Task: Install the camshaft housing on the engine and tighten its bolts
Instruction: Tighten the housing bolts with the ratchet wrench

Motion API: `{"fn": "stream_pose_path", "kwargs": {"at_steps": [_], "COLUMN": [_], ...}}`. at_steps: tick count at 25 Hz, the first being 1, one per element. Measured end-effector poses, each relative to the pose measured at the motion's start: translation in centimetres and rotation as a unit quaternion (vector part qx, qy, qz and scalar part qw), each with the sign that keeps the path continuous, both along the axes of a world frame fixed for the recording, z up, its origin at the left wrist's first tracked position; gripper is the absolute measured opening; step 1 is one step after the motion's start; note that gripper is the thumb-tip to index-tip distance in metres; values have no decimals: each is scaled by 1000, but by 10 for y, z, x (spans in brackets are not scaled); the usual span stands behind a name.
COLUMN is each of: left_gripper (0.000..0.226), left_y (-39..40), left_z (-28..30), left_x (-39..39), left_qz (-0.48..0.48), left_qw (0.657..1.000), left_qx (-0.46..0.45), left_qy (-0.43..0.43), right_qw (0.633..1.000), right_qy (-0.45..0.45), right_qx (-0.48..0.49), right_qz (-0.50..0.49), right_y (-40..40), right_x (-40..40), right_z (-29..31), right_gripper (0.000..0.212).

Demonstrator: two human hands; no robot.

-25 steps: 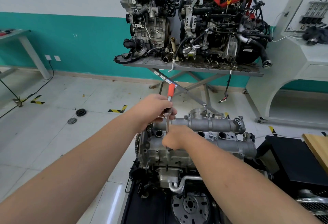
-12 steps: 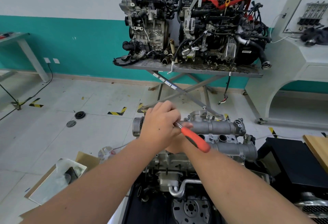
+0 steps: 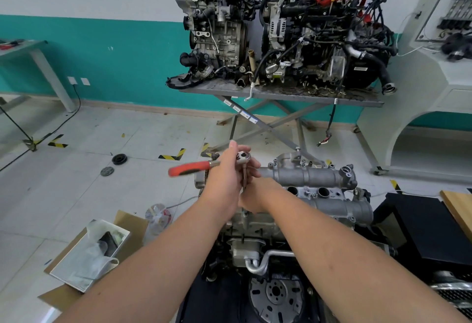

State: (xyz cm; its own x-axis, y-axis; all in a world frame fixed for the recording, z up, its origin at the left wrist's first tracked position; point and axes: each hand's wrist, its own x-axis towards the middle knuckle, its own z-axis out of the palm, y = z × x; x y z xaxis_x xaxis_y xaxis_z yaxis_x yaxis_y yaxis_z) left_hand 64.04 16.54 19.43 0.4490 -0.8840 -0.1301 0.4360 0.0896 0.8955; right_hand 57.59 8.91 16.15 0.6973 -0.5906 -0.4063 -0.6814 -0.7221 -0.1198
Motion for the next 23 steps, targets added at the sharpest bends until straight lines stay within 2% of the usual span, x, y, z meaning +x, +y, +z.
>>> {"fn": "stream_pose_path", "kwargs": {"at_steps": [2,3,7,9,10,12,16,18,19,20,21,23], "left_gripper": [29,26,24,21,22,25,23,27,32,36,38,41], "left_y": [-2,-4,-8,-7,-7,-10,-21,-22,-21,-19,-16,-8], "left_z": [7,11,30,41,47,57,65,58,50,42,33,18], "left_x": [9,12,22,27,28,30,22,19,19,20,21,25], "left_qz": [-18,-25,-71,-114,-138,-182,-216,-189,-157,-119,-77,20], "left_qw": [998,997,976,948,924,849,648,541,499,471,463,488], "left_qx": [45,73,156,193,212,236,214,178,145,98,43,-67], "left_qy": [39,24,-137,-228,-287,-437,-698,-800,-840,-868,-882,-870], "right_qw": [999,999,994,995,995,995,992,993,994,996,998,998], "right_qy": [-22,-23,-28,-24,-17,-21,-45,-38,-35,-27,-32,-57], "right_qx": [7,18,63,61,57,55,59,56,50,34,12,-2], "right_qz": [-26,-40,-85,-77,-76,-79,-102,-92,-89,-78,-49,-37], "right_y": [4,6,5,7,8,9,7,7,7,6,2,7], "right_x": [0,-1,-4,-4,-3,-3,-6,-5,-7,-7,-14,-5], "right_z": [4,5,10,9,9,7,5,0,1,1,3,9], "right_gripper": [17,12,2,12,14,13,21,8,4,6,8,10]}}
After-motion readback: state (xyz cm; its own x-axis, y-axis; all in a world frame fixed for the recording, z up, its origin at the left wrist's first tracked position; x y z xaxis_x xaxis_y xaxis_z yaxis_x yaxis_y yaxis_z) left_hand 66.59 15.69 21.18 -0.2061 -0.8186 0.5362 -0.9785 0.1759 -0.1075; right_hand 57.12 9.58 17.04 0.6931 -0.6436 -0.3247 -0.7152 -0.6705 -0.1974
